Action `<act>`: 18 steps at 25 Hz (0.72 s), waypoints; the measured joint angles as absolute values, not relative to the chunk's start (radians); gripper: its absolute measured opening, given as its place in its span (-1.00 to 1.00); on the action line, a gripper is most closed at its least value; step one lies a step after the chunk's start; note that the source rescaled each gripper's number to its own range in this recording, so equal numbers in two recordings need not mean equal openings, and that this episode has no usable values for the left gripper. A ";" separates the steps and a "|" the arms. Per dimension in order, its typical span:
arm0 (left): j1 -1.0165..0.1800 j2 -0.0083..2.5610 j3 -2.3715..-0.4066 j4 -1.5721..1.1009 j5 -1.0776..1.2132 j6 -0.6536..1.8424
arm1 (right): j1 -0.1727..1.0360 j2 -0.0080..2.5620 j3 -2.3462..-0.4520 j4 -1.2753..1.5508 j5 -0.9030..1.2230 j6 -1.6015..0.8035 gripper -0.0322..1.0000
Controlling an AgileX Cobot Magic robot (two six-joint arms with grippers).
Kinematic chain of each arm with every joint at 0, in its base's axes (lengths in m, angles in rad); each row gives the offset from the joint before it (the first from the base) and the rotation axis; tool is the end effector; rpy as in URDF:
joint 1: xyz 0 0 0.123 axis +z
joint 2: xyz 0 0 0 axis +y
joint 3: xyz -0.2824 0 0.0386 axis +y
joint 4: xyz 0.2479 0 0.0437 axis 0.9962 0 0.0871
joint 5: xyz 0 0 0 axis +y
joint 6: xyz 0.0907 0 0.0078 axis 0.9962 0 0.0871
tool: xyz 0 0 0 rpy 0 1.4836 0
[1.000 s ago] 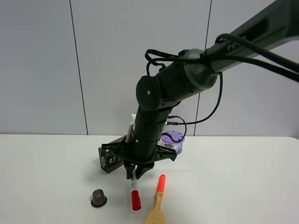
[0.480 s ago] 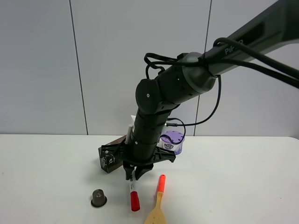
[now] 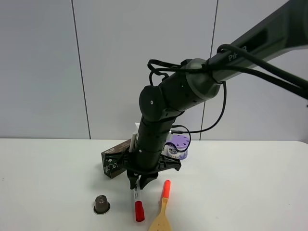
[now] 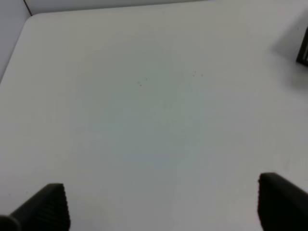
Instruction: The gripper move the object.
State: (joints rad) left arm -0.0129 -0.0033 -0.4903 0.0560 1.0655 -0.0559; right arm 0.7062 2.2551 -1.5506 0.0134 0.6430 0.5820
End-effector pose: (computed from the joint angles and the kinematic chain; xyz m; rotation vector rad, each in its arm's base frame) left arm -0.0044 0.0045 0.2742 -0.0467 2.0538 0.0245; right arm 0.3444 0.2947 0.1034 -0.1655 2.8810 0.2824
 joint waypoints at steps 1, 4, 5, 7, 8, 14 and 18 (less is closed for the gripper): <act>-0.013 -0.003 -0.490 0.056 1.066 -0.056 | 0.706 2.255 -1.551 0.013 0.645 0.580 -0.94; -0.013 -0.003 -0.490 0.056 1.066 -0.056 | 0.706 2.255 -1.551 0.010 0.646 0.579 -0.80; -0.013 -0.003 -0.490 0.056 1.066 -0.056 | 0.706 2.255 -1.551 0.010 0.646 0.579 -0.62; -0.013 -0.003 -0.490 0.056 1.066 -0.056 | 0.706 2.255 -1.551 0.000 0.646 0.581 -0.12; -0.013 -0.003 -0.490 0.056 1.066 -0.056 | 0.706 2.255 -1.551 0.000 0.646 0.592 0.18; -0.013 -0.003 -0.490 0.056 1.066 -0.056 | 0.706 2.255 -1.551 -0.019 0.646 0.699 0.96; -0.013 -0.003 -0.490 0.056 1.066 -0.056 | 0.706 2.250 -1.551 -0.021 0.644 0.704 0.99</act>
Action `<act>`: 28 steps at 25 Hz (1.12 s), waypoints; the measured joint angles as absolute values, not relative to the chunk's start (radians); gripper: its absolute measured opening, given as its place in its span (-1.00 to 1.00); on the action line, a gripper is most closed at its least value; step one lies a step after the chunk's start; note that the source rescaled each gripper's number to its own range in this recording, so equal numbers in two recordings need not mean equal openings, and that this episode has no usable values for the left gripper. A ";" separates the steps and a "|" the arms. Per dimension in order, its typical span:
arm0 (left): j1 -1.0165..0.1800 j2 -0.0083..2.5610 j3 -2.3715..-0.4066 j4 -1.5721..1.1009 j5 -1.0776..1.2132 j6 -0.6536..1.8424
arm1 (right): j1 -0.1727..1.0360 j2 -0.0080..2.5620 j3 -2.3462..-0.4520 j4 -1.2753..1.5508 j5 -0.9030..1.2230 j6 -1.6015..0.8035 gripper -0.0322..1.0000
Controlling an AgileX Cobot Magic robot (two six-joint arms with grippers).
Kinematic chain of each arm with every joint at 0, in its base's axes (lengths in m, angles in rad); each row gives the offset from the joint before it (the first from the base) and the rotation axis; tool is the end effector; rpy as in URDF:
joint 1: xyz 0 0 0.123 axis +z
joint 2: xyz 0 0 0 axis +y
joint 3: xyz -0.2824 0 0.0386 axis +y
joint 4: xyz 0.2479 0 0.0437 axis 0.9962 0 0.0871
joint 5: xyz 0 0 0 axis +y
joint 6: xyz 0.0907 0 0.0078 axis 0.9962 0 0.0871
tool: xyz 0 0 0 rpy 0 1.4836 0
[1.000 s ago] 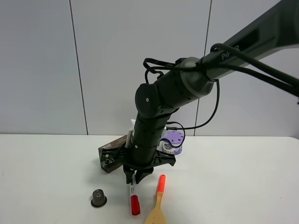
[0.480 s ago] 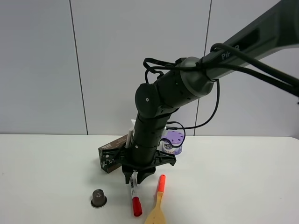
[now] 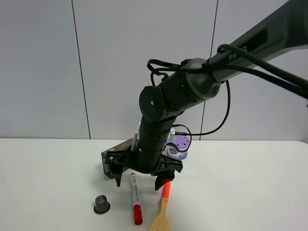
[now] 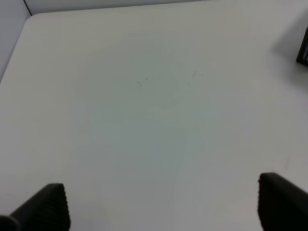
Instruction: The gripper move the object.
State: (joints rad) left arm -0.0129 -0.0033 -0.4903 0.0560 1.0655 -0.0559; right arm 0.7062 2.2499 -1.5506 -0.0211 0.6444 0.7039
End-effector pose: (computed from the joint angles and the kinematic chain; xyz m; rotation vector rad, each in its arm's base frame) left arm -0.0044 0.0045 0.2742 -0.0467 2.0538 0.0245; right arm 0.3456 0.2933 0.1058 -0.0247 2.8792 0.2788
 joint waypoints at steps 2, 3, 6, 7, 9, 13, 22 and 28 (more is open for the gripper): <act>-0.013 -0.003 -0.490 0.056 1.066 -0.056 | 0.706 2.238 -1.551 -0.024 0.644 0.704 0.99; -0.013 -0.003 -0.490 0.056 1.066 -0.056 | 0.706 2.225 -1.551 -0.029 0.644 0.703 0.99; -0.013 -0.003 -0.490 0.056 1.066 -0.056 | 0.706 2.183 -1.551 -0.040 0.663 0.671 0.99; -0.013 -0.003 -0.490 0.056 1.066 -0.056 | 0.706 2.166 -1.551 -0.045 0.677 0.655 0.99; -0.013 -0.003 -0.490 0.057 1.066 -0.056 | 0.706 2.131 -1.551 -0.067 0.702 0.623 1.00; -0.013 -0.003 -0.490 0.057 1.066 -0.056 | 0.706 2.036 -1.551 -0.144 0.719 0.608 1.00; -0.013 -0.003 -0.490 0.057 1.066 -0.056 | 0.597 1.865 -1.552 -0.225 0.788 0.515 1.00; -0.013 -0.003 -0.490 0.057 1.066 -0.056 | 0.492 1.796 -1.551 -0.225 0.833 0.441 1.00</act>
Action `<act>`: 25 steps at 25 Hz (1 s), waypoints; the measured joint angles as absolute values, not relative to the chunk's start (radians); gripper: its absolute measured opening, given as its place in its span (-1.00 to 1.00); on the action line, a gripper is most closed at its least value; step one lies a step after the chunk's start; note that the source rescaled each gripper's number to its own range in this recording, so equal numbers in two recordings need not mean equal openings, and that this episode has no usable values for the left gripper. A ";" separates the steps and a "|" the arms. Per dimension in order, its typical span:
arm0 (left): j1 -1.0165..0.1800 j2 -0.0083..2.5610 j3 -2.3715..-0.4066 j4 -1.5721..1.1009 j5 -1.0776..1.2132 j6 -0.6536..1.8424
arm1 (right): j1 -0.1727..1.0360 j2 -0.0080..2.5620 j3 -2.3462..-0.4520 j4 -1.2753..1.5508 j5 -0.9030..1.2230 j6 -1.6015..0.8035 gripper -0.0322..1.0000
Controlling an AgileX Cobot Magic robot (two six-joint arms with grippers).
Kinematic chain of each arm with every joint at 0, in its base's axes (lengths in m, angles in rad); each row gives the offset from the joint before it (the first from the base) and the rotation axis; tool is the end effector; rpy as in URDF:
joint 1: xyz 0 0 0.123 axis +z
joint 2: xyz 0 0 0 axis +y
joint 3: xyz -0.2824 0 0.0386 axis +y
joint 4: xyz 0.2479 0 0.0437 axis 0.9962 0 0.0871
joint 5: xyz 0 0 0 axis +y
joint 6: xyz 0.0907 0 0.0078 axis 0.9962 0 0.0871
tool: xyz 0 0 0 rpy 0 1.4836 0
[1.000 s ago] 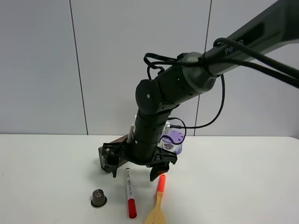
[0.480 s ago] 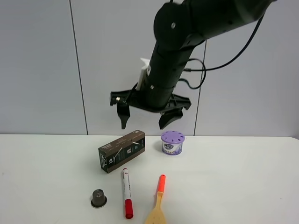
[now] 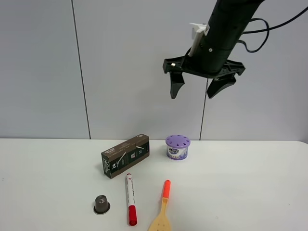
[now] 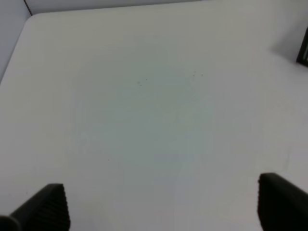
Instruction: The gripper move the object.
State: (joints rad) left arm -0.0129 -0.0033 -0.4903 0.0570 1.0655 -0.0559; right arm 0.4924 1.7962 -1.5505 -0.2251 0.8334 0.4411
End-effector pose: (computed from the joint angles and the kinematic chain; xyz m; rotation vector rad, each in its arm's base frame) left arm -0.0044 0.0046 0.2742 -0.0467 2.0537 0.0257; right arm 0.3612 0.1767 0.2971 -0.1940 2.5253 0.0989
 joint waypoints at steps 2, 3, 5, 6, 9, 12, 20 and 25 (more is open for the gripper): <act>-0.013 -0.003 -0.490 0.057 1.066 -0.056 | 0.451 1.783 -1.551 -0.225 0.859 0.422 1.00; -0.013 -0.003 -0.490 0.057 1.066 -0.056 | 0.435 1.775 -1.551 -0.226 0.872 0.409 1.00; -0.013 -0.003 -0.490 0.057 1.066 -0.056 | 0.399 1.759 -1.550 -0.225 0.899 0.380 1.00; -0.013 -0.003 -0.490 0.057 1.066 -0.056 | 0.381 1.748 -1.550 -0.223 0.910 0.364 1.00; -0.013 -0.003 -0.490 0.057 1.066 -0.056 | 0.325 1.706 -1.550 -0.222 0.922 0.321 1.00; -0.013 -0.003 -0.490 0.057 1.066 -0.056 | 0.259 1.650 -1.550 -0.214 0.941 0.294 1.00; -0.013 -0.003 -0.490 0.057 1.066 -0.056 | 0.078 1.507 -1.514 -0.205 1.019 0.201 1.00; -0.013 -0.003 -0.490 0.056 1.066 -0.056 | -0.027 1.369 -1.329 -0.170 0.984 0.167 1.00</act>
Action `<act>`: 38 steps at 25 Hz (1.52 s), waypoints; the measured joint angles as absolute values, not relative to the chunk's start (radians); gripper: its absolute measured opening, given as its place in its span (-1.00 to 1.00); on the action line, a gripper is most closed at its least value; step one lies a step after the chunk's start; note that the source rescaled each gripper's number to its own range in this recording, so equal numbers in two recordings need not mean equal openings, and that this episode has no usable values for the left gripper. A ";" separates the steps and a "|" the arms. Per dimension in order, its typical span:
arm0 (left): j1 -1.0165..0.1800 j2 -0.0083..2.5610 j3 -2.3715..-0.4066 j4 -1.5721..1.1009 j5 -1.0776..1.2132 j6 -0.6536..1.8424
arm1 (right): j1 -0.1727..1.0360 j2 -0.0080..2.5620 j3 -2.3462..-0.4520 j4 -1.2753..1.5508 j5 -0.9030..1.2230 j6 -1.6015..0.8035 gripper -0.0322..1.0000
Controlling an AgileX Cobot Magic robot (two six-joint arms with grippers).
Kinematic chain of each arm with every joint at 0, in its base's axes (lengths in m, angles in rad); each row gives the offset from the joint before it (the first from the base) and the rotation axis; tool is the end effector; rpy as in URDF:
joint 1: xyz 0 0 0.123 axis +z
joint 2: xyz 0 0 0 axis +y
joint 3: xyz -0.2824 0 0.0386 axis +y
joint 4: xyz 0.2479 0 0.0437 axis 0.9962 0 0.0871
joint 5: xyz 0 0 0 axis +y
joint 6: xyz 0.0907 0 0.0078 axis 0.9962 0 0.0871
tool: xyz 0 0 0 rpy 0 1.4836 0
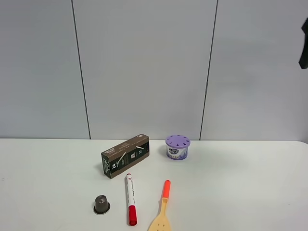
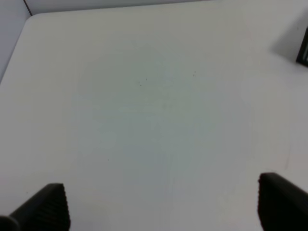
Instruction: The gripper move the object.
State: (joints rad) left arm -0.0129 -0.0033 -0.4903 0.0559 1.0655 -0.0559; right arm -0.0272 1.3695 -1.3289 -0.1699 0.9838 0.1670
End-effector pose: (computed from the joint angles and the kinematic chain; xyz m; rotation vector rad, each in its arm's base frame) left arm -0.0044 0.0045 0.2742 -0.0467 2.0538 0.0243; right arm 0.2841 -0.0206 0.3687 0.1824 2.4883 -0.1578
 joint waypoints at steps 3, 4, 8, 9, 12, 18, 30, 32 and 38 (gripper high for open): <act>-0.013 -0.003 -0.490 0.056 1.066 -0.056 | -0.069 1.284 -1.219 -0.166 0.959 0.154 1.00; -0.013 -0.003 -0.490 0.056 1.066 -0.056 | -0.079 1.254 -1.193 -0.158 0.954 0.145 1.00; -0.013 -0.003 -0.490 0.057 1.066 -0.056 | -0.097 1.123 -1.079 -0.133 0.921 0.135 1.00; -0.013 -0.003 -0.490 0.057 1.066 -0.056 | -0.098 1.090 -1.050 -0.129 0.913 0.135 1.00; -0.013 -0.003 -0.490 0.057 1.066 -0.056 | -0.098 0.967 -0.974 -0.125 0.910 0.135 1.00; -0.013 -0.003 -0.490 0.057 1.066 -0.056 | -0.102 0.748 -0.848 -0.121 0.942 0.135 1.00; -0.013 -0.003 -0.490 0.057 1.066 -0.056 | -0.102 0.407 -0.601 -0.117 1.013 0.139 1.00; -0.013 -0.003 -0.490 0.057 1.066 -0.056 | -0.102 0.361 -0.577 -0.116 1.020 0.139 1.00; -0.013 -0.003 -0.490 0.057 1.066 -0.056 | -0.102 0.272 -0.561 -0.091 1.030 0.136 1.00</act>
